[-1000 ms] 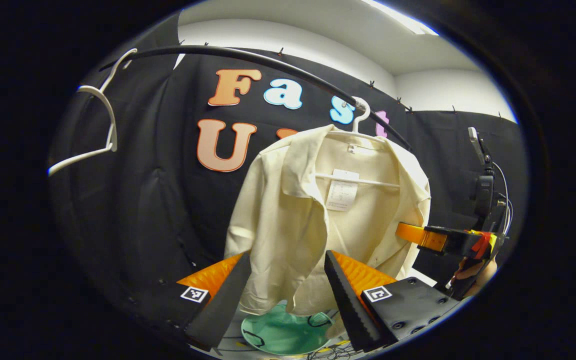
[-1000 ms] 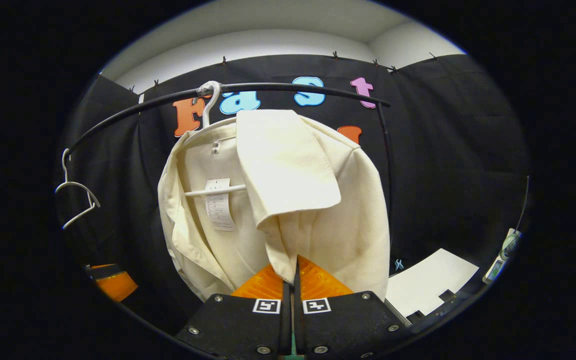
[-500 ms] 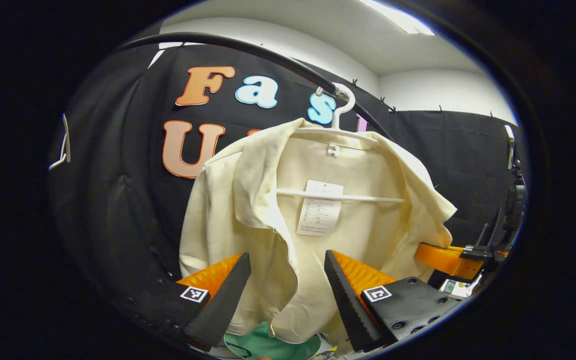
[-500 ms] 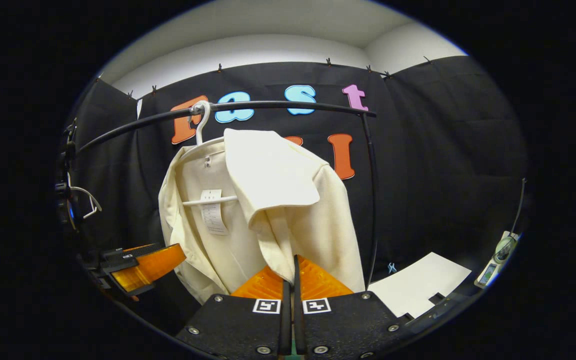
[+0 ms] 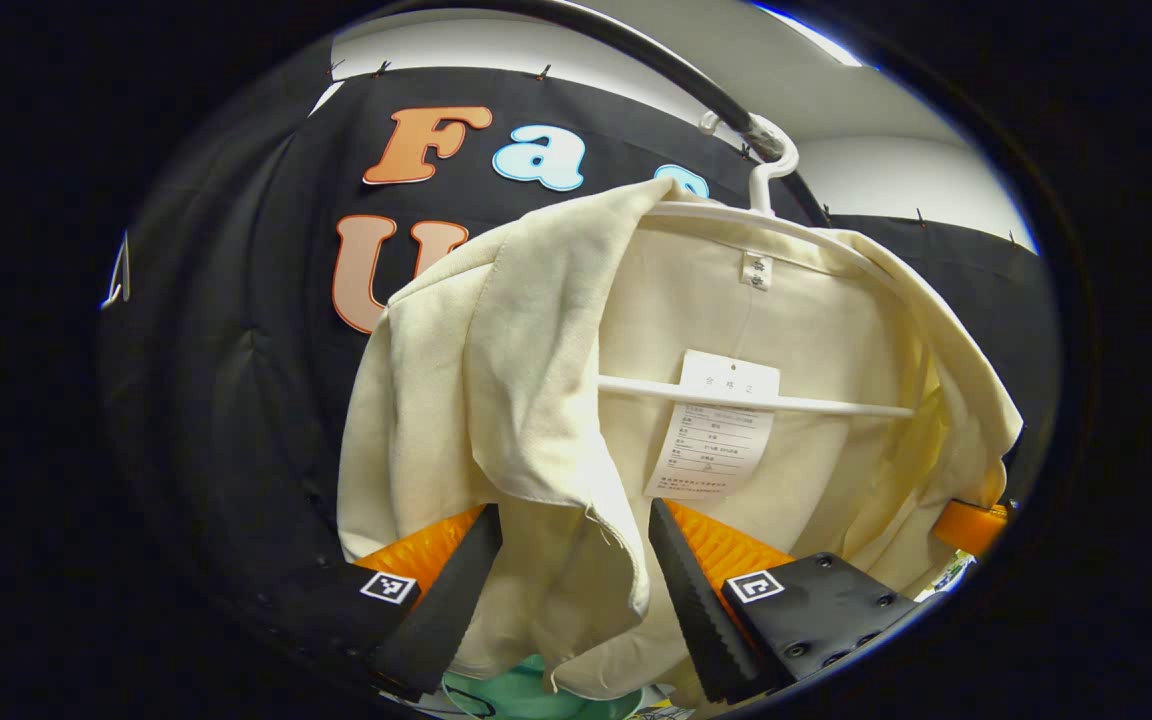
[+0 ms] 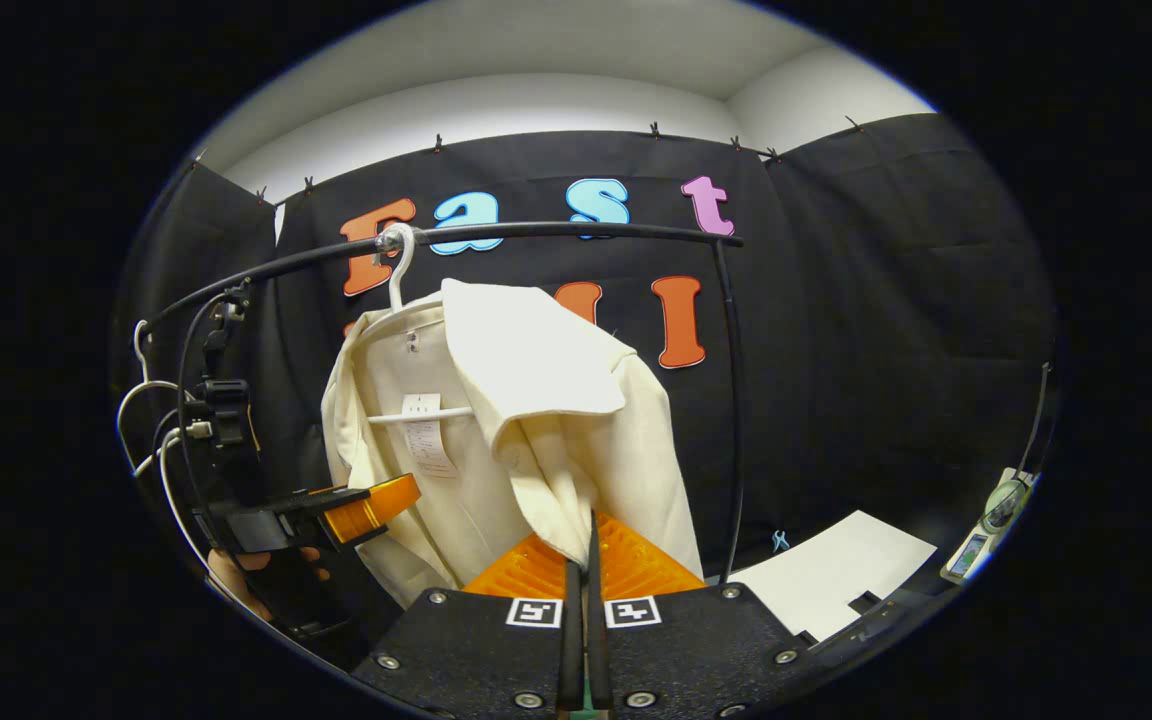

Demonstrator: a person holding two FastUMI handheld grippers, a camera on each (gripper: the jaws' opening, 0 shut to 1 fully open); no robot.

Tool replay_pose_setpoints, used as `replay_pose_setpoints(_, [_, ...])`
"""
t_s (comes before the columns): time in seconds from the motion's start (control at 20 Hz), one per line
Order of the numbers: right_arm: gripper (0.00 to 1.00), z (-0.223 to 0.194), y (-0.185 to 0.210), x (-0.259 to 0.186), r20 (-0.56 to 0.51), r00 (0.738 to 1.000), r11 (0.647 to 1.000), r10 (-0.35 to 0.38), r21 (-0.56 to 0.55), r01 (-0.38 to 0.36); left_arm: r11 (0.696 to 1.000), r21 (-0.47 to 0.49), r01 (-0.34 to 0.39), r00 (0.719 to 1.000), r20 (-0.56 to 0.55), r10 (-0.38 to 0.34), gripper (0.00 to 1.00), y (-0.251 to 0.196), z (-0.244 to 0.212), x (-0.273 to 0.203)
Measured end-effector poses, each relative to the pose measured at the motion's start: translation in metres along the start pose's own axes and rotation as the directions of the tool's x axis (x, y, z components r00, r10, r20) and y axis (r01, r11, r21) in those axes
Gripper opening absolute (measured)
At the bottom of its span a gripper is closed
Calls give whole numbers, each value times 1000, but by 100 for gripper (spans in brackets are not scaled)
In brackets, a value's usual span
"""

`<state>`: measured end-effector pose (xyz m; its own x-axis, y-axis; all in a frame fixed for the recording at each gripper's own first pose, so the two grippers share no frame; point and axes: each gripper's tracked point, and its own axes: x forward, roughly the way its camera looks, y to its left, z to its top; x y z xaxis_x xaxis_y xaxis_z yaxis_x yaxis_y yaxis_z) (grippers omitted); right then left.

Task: Grasp the clothes on the hanger with both hands and then place them into the laundry hamper below.

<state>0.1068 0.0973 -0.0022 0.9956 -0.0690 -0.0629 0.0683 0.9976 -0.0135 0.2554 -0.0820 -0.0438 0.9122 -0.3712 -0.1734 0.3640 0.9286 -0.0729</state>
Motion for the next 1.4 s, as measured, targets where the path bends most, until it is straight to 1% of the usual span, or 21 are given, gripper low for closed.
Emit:
replay_pose_setpoints(0.1, [2,0,1,1,0,1000,1000,2,-2,-2,1000,-12,11,1000,9,-10,97,0,3,2])
replay_pose_setpoints(0.15, [2,0,2,2,0,1000,1000,3,-2,-3,999,-20,32,999,11,-32,96,-3,3,4])
replay_pose_setpoints(0.25, [1,1,3,3,-2,1000,1000,6,-2,-6,998,-27,51,999,15,-51,93,-3,3,5])
replay_pose_setpoints(0.3, [2,2,4,1,-1,1000,1000,7,-3,-7,998,-28,47,999,10,-47,87,0,2,5])
replay_pose_setpoints(0.45, [2,5,7,4,1,1000,1000,7,-5,-7,999,-30,42,999,-17,-42,58,6,-5,6])
replay_pose_setpoints(0.5, [2,7,7,3,4,1000,1000,7,-5,-7,998,-31,51,998,-22,-51,52,6,-5,6])
replay_pose_setpoints(0.55, [1,9,7,4,8,1000,1000,5,-6,-5,997,-37,71,997,-25,-72,51,3,-6,6])
replay_pose_setpoints(0.6, [2,11,6,3,10,1000,1000,3,-9,-2,995,-48,92,995,-39,-94,43,0,-7,6])
replay_pose_setpoints(0.65, [2,12,7,3,12,1000,1000,0,-10,0,992,-54,112,992,-50,-115,43,-2,-9,6])
replay_pose_setpoints(0.7, [2,13,6,1,14,1000,1000,-2,-11,2,987,-58,147,986,-70,-151,35,-8,-14,8])
replay_pose_setpoints(0.75, [2,14,8,1,14,1000,1000,-3,-11,4,993,-45,111,990,-85,-114,27,0,-17,6])
replay_pose_setpoints(0.8, [1,15,9,1,15,1000,1000,-5,-12,5,997,-23,70,994,-88,-72,11,10,-15,11])
replay_pose_setpoints(0.85, [2,16,11,3,17,1000,1000,-6,-13,6,997,-33,74,994,-76,-76,11,12,-13,9])
replay_pose_setpoints(0.95, [2,17,13,2,19,1000,1000,-8,-19,8,980,-115,160,980,-100,-171,10,-6,-16,4])
replay_pose_setpoints(1.0, [1,17,13,1,19,1000,1000,-8,-23,9,985,-119,127,986,-88,-138,10,2,-10,1])
replay_pose_setpoints(1.05, [1,18,13,1,16,1000,1000,-10,-26,10,993,-76,94,992,-72,-99,7,12,-2,-3])
replay_pose_setpoints(1.15, [1,29,9,0,29,999,999,-15,-29,16,999,18,50,998,-43,-49,7,29,15,-18])
replay_pose_setpoints(1.3, [1,50,-4,-3,59,998,999,-28,-26,29,994,108,-6,1000,22,3,7,46,46,-38])
replay_pose_setpoints(1.35, [1,55,-7,-2,60,998,999,-30,-29,32,991,131,-35,999,35,31,7,55,54,-44])
replay_pose_setpoints(1.4, [1,61,-10,-2,62,998,999,-33,-34,35,988,146,-58,997,51,51,5,64,64,-48])
